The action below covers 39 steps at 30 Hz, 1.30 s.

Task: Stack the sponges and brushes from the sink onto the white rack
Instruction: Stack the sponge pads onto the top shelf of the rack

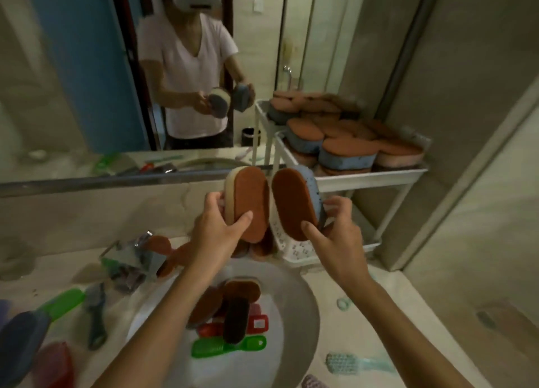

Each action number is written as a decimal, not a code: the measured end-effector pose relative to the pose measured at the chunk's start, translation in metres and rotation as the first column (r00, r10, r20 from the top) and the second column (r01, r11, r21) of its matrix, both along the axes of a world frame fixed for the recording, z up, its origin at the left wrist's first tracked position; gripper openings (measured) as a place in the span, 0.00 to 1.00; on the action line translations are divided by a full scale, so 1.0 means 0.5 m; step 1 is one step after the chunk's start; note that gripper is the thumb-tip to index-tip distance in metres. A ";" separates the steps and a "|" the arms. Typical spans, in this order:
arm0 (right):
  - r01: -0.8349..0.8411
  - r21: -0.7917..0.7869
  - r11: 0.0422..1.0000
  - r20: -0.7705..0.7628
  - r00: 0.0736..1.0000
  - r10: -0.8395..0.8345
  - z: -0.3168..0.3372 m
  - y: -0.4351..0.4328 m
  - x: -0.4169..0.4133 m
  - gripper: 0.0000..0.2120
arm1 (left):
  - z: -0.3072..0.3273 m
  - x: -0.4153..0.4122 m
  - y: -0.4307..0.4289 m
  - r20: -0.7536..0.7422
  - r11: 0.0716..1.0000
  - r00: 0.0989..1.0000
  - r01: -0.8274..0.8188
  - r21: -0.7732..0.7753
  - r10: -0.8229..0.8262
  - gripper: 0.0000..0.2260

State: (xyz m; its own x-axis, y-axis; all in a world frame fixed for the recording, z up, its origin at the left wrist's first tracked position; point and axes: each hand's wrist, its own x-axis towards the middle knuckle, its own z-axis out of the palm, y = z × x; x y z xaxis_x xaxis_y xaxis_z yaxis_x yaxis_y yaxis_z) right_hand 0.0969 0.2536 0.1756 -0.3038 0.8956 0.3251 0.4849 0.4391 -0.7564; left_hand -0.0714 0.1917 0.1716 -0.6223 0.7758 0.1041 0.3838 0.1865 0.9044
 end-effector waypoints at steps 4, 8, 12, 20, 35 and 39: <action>0.008 0.019 1.000 -0.115 0.993 -0.005 0.083 0.032 0.033 0.18 | 0.100 0.040 0.040 0.026 0.995 0.999 0.031 0.099 -0.033 0.24; -0.041 -0.042 0.998 -0.272 0.962 0.028 0.155 0.084 0.056 0.18 | 0.172 0.053 0.106 0.077 0.987 0.993 0.076 0.144 -0.087 0.23; -0.044 -0.189 0.981 -0.363 0.931 -0.028 0.224 0.194 0.073 0.15 | 0.224 0.057 0.193 0.089 0.987 0.989 0.106 0.122 -0.117 0.21; -0.121 -0.376 0.919 -0.350 0.937 -0.020 0.263 0.401 0.082 0.22 | 0.249 0.038 0.375 0.208 0.993 0.972 0.116 0.004 -0.114 0.21; -0.168 -0.518 0.839 -0.245 0.969 0.042 0.229 0.491 0.028 0.20 | 0.215 0.029 0.456 0.092 0.956 0.995 0.054 -0.287 -0.029 0.23; -0.142 -0.558 0.817 -0.154 0.986 0.067 0.230 0.494 0.015 0.17 | 0.216 0.027 0.455 0.070 0.946 0.997 0.042 -0.322 -0.020 0.22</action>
